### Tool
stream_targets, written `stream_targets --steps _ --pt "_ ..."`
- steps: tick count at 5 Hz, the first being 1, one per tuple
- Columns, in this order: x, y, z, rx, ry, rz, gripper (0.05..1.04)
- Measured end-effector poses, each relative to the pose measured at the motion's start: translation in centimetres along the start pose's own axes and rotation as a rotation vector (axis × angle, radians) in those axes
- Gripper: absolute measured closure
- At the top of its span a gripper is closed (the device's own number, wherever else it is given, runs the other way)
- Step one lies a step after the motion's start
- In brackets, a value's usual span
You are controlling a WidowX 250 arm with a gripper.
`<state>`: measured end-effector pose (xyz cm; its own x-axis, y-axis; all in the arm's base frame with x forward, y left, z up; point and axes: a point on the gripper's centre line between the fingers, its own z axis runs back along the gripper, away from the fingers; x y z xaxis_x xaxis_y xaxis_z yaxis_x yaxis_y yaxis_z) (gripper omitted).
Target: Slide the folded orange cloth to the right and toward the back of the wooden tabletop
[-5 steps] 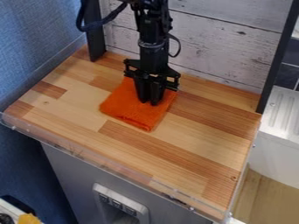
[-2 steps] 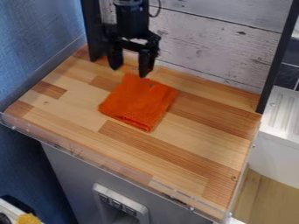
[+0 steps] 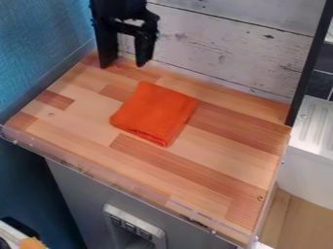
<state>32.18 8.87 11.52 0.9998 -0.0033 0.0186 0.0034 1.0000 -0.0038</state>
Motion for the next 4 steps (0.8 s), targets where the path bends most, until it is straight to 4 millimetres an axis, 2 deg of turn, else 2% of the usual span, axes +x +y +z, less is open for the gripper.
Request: stream_targets --steps 4 --pt "-0.6 2.7 1.1 0.019 -0.010 -0.006 0.084"
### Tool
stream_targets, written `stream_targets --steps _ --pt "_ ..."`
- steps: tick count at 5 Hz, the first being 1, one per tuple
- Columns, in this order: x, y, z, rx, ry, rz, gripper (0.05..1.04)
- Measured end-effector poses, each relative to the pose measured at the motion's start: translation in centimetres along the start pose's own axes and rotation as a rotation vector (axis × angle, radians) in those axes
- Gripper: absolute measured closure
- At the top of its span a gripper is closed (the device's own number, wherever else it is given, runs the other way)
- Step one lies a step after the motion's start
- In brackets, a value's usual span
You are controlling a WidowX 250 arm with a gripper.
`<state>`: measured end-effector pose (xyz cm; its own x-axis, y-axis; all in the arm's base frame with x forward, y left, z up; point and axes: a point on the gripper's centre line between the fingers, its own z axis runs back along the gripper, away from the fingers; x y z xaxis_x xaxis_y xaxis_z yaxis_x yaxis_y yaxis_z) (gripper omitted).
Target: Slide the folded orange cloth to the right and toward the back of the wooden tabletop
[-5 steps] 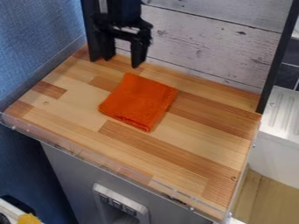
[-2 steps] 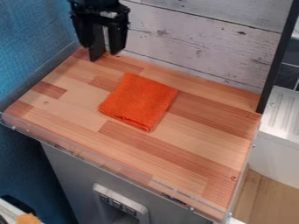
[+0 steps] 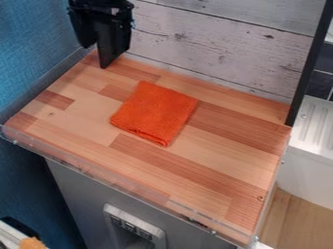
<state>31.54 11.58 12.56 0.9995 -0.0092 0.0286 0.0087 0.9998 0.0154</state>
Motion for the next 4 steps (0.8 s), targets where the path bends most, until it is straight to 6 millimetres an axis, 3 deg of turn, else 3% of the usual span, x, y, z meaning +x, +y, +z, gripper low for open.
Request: stream_targets --steps 4 --pt "-0.39 0.66 0.00 -0.009 0.005 0.004 0.084"
